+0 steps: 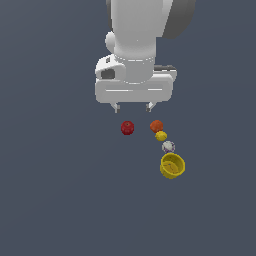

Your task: Pick up a designated object from a clutter of objects.

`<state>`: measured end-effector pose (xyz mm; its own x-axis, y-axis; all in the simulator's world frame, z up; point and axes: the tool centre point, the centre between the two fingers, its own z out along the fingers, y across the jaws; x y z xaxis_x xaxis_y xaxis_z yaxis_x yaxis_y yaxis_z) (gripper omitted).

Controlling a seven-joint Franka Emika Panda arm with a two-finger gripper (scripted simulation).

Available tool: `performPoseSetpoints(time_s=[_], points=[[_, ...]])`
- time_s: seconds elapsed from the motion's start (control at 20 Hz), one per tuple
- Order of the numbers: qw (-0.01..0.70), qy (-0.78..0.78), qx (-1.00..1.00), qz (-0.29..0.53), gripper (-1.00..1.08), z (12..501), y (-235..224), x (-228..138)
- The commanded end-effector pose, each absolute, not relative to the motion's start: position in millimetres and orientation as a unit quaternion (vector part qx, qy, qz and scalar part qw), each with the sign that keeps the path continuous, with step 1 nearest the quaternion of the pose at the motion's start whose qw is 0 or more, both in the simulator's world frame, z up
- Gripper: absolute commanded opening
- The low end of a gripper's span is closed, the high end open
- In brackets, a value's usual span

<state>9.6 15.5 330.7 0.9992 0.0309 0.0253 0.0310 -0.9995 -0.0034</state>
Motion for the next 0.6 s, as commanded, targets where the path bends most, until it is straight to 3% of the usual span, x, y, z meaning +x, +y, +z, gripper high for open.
performPoseSetpoints(time_s=[0.0, 0.55], points=[[0.002, -0.015, -1.0, -0.013, 1.0, 331, 15, 10], [-0.007, -0.036, -0.999, -0.024, 1.0, 335, 39, 16]])
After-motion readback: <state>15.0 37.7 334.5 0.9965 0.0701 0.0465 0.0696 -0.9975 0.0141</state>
